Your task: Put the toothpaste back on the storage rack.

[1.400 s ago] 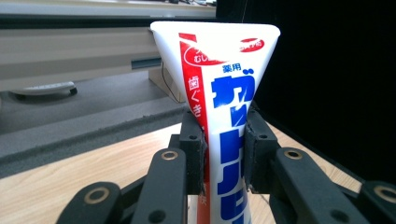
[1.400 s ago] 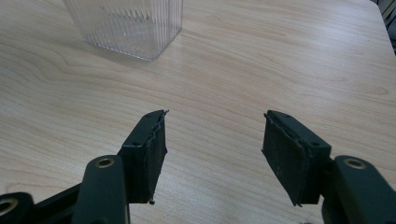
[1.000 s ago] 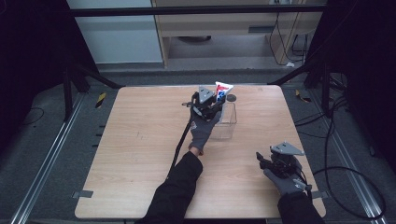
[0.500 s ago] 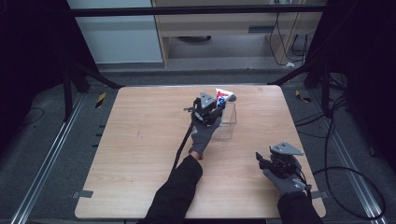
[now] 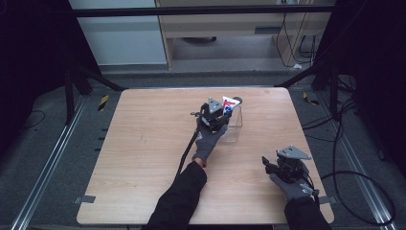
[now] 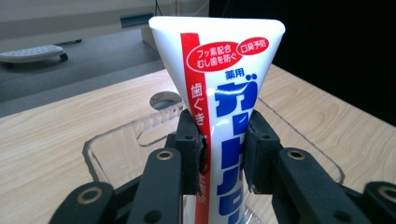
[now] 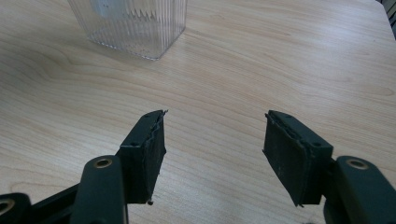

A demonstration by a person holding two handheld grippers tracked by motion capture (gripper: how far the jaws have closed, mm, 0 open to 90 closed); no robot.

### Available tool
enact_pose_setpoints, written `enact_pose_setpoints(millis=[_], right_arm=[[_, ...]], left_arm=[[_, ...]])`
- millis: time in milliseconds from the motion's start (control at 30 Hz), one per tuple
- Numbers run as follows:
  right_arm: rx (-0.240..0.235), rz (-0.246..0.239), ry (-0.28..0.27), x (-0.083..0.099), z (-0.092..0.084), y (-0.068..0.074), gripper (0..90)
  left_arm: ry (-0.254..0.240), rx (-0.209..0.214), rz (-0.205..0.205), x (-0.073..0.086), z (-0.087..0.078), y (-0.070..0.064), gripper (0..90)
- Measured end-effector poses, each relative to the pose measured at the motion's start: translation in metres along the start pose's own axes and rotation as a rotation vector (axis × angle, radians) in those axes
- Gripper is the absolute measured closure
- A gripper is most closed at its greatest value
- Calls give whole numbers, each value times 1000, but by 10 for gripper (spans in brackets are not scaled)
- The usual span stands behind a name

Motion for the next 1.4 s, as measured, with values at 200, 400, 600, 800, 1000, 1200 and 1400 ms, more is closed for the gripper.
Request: enact_pose_setpoints(millis=[200, 400, 600, 800, 1000, 1200, 1400], right_arm=[[1, -1, -1, 0, 0, 0, 381], [-1, 0, -2, 0, 0, 0, 380], [1, 0, -3, -1, 0, 0, 376], [1, 8, -5, -1, 0, 0, 374], [12, 5, -14, -1, 0, -1, 364], [18, 8, -14, -2, -1, -1, 351], [22, 5, -16, -1, -1, -1, 335]], left_arm=[[38, -4, 41, 1, 0, -4, 668], [68, -6, 75, 3, 0, -7, 592], [39, 19, 23, 0, -7, -5, 461], [-2, 67, 4, -5, -24, -2, 388], [-35, 119, 38, -25, -55, -6, 362], [-12, 136, 83, -35, -91, -4, 344], [18, 126, 101, -27, -122, 5, 327]])
Point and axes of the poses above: each handheld gripper's, and its own axes: z roughly forward along the jaws, x roughly out of its underside, y roughly to its left, the point moved 3 cm from there along z, roughly forward along the jaws, and after that the axes turned 6 degrees about -y, right-handed, at the moved point
